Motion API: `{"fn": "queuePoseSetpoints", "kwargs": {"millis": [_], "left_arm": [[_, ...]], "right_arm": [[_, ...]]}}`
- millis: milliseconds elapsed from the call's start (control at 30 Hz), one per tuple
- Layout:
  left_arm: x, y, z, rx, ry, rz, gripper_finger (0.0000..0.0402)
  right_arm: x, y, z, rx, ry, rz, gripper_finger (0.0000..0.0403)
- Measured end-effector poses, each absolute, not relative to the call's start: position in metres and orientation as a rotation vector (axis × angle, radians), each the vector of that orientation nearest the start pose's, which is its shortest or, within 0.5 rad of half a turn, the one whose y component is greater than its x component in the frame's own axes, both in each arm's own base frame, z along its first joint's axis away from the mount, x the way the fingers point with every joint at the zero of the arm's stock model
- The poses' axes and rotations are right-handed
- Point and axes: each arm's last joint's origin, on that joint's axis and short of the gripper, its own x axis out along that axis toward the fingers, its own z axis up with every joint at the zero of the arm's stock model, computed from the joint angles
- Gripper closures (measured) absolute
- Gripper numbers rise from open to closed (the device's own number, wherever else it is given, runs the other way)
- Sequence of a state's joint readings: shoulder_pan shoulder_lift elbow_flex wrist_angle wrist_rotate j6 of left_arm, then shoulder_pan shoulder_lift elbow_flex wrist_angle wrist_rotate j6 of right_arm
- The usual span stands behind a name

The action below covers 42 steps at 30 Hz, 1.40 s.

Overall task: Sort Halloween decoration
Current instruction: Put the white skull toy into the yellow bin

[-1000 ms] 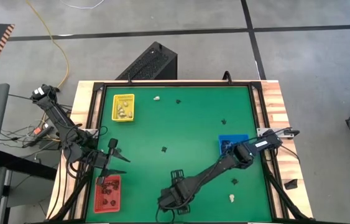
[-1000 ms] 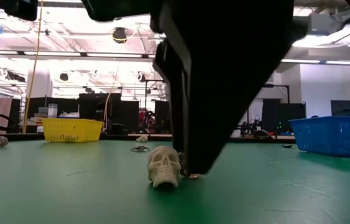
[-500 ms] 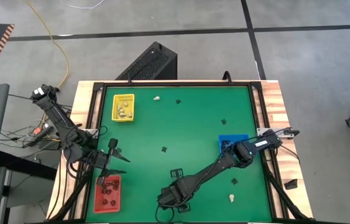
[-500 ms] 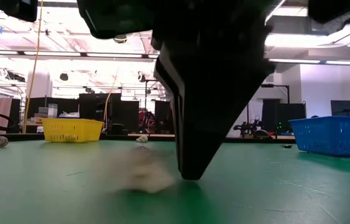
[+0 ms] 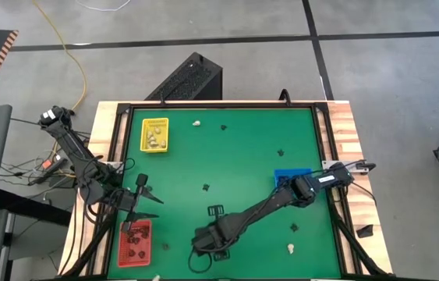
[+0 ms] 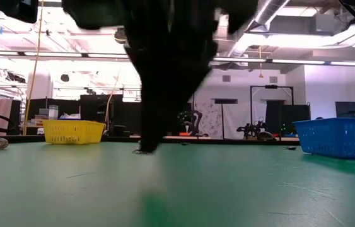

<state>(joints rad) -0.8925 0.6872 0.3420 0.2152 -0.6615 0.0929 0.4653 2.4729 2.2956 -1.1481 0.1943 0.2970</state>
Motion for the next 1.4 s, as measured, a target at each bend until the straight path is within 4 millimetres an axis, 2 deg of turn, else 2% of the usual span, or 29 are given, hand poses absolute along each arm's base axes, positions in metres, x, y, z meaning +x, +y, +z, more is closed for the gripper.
{"fn": "queuePoseSetpoints", "kwargs": {"millis": [400, 633, 767, 867, 1000, 1167, 1300, 1400], "left_arm": [[0.112, -0.111, 0.231, 0.186, 0.097, -0.236, 0.0205], [0.112, -0.111, 0.231, 0.157, 0.101, -0.235, 0.0205], [0.112, -0.112, 0.232, 0.024, 0.121, -0.269, 0.0205], [0.110, -0.121, 0.242, -0.112, 0.200, -0.462, 0.0205], [0.113, -0.152, 0.261, -0.186, 0.365, -0.573, 0.0205], [0.126, -0.222, 0.284, -0.020, 0.571, -0.627, 0.0205], [0.140, -0.272, 0.269, 0.173, 0.798, -0.588, 0.0205], [0.153, -0.302, 0.256, 0.245, 0.908, -0.590, 0.0205]], "right_arm": [[0.452, 0.233, 0.207, -0.162, 1.193, 0.088, 0.0353], [0.468, 0.253, 0.218, -0.190, 0.932, 0.224, 0.0353], [0.476, 0.250, 0.219, -0.190, 0.871, 0.234, 0.0353], [0.480, 0.244, 0.220, -0.189, 0.861, 0.225, 0.0353], [0.478, 0.242, 0.218, -0.244, 0.877, 0.174, 0.0353], [0.469, 0.243, 0.217, -0.335, 0.916, 0.072, 0.0353], [0.466, 0.246, 0.218, -0.352, 0.911, 0.038, 0.0353], [0.465, 0.247, 0.218, -0.338, 0.911, 0.028, 0.0353]]}}
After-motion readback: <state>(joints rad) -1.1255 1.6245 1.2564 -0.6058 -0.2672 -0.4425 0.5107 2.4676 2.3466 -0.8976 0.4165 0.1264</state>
